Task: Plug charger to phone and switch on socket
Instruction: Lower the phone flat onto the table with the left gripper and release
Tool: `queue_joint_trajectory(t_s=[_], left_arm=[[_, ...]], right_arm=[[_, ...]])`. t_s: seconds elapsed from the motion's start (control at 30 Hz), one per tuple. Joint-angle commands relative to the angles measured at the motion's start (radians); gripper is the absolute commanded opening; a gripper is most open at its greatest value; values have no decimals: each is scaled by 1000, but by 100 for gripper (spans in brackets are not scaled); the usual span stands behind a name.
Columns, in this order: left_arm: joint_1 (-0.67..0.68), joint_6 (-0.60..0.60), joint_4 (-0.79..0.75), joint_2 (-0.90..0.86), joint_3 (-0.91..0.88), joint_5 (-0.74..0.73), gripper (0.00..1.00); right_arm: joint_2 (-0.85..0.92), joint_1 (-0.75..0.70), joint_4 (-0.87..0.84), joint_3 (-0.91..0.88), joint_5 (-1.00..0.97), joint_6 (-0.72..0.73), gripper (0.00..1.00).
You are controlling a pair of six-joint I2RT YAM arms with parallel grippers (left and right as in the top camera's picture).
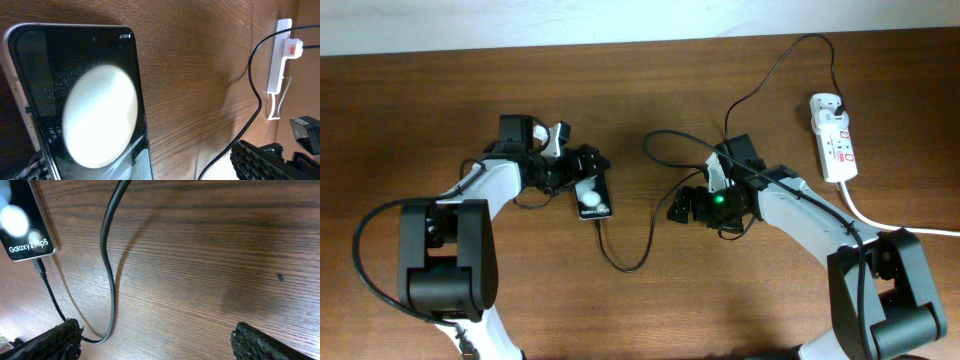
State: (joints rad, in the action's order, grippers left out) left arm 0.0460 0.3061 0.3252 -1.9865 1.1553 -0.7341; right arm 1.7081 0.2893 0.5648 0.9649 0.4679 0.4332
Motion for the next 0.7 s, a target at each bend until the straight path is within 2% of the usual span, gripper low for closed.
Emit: queue_joint_trajectory(t_s=[0.0,0.27,0.33,0.47,0.5,0.53,0.63,0.67], left_arm=[[6,-8,10,-8,-11,50,99],[6,-9,57,68,-8,51,98],[6,-9,65,80,-8,51,84],[6,-8,66,80,-8,80,67],[6,-9,66,80,-8,83,69],[6,-8,66,80,-8,109,76],[6,-8,66,80,-8,129,80],[6,-8,67,80,-8,129,92]], right_arm=[[-19,-5,0,2,-13,-11,99],[-19,-5,0,2,-13,-11,99],[-19,-5,0,2,-13,-11,99],[-19,-5,0,2,-13,-11,99],[-19,-5,0,2,-13,-11,99],[-19,-5,0,2,-13,-11,99],[-19,-5,0,2,-13,-11,99],[-19,-5,0,2,-13,-11,99]])
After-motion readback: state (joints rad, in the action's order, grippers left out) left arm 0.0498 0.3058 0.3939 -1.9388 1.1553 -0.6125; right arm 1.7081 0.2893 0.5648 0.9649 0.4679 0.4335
